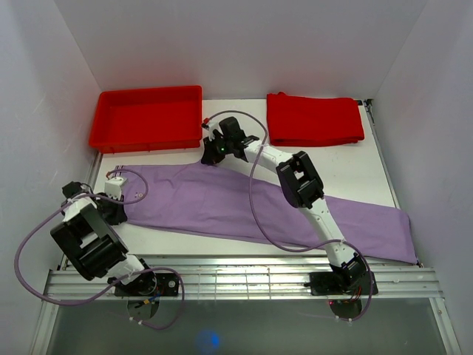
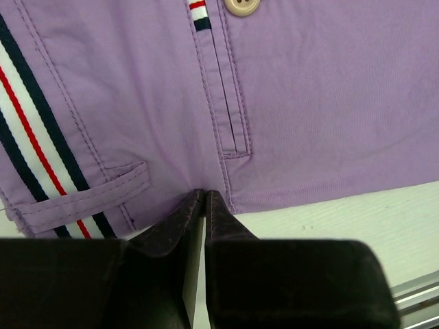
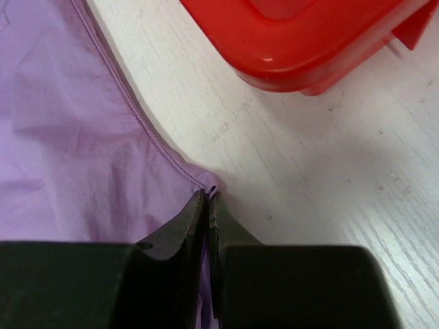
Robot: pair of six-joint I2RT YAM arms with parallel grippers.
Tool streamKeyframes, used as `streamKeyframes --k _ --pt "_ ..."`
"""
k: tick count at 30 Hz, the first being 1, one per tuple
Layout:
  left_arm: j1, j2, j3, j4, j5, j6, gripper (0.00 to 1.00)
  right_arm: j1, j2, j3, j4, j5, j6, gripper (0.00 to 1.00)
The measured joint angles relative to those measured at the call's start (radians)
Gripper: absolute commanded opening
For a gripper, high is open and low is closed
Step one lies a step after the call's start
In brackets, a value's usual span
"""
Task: Fold and stack the trousers
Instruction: Fold the trousers
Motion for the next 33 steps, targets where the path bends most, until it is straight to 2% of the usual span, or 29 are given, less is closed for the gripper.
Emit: streamKeyframes --k 3,6,7,9,10,11,12,13,15,17,18,19,21,23,26,30,33 --pt "0.017 -0.011 -0.005 -0.006 -0.016 0.030 0.19 0.006 0.010 0.007 0.008 -0.013 0.010 0.08" --pt "0.051 -0.014 0.005 -0.047 -0.019 0.061 0.31 0.015 0.014 0.010 0.022 -0.036 0.010 0.08" --pt "0.065 -0.017 0.011 -0.076 -0.020 0.075 0.37 0.019 0.016 0.015 0.022 -0.043 0.010 0.08" --pt "0.089 -0.027 0.030 -0.159 -0.030 0.101 0.42 0.028 0.019 0.027 0.027 -0.050 0.005 0.08" --pt "0.098 -0.034 0.042 -0.196 -0.026 0.106 0.46 0.032 0.019 0.030 0.032 -0.052 0.002 0.13" --pt "0.104 -0.046 0.062 -0.233 -0.013 0.107 0.57 0.037 0.019 0.036 0.034 -0.053 -0.001 0.24" --pt "0.106 -0.062 0.090 -0.265 0.011 0.107 0.59 0.042 0.019 0.043 0.034 -0.052 -0.005 0.48" --pt "0.101 -0.077 0.126 -0.289 0.036 0.096 0.61 0.045 0.019 0.050 0.034 -0.050 -0.006 0.58" --pt "0.077 -0.094 0.207 -0.300 0.081 0.050 0.61 0.049 0.018 0.060 0.040 -0.038 -0.023 0.72" --pt "0.032 -0.091 0.277 -0.272 0.111 -0.003 0.61 0.049 0.008 0.054 0.041 -0.023 -0.039 0.74" --pt "0.000 -0.085 0.297 -0.246 0.117 -0.036 0.61 0.049 -0.006 0.042 0.034 -0.018 -0.046 0.82" --pt "-0.032 -0.076 0.309 -0.218 0.119 -0.067 0.61 0.047 -0.029 0.019 0.021 -0.011 -0.050 0.84" --pt "-0.103 -0.039 0.317 -0.157 0.114 -0.135 0.61 0.037 -0.093 -0.034 -0.023 0.003 -0.081 0.84" --pt "-0.172 0.028 0.317 -0.091 0.090 -0.206 0.60 0.018 -0.164 -0.066 -0.097 0.024 -0.125 0.80" --pt "-0.247 0.168 0.326 -0.011 0.044 -0.314 0.57 -0.019 -0.290 -0.122 -0.205 0.048 -0.188 0.62" --pt "-0.266 0.355 0.384 0.042 0.002 -0.435 0.54 -0.076 -0.524 -0.343 -0.332 0.087 -0.282 0.52" --pt "-0.264 0.373 0.409 0.092 -0.037 -0.495 0.53 -0.132 -0.660 -0.547 -0.440 0.123 -0.338 0.50"
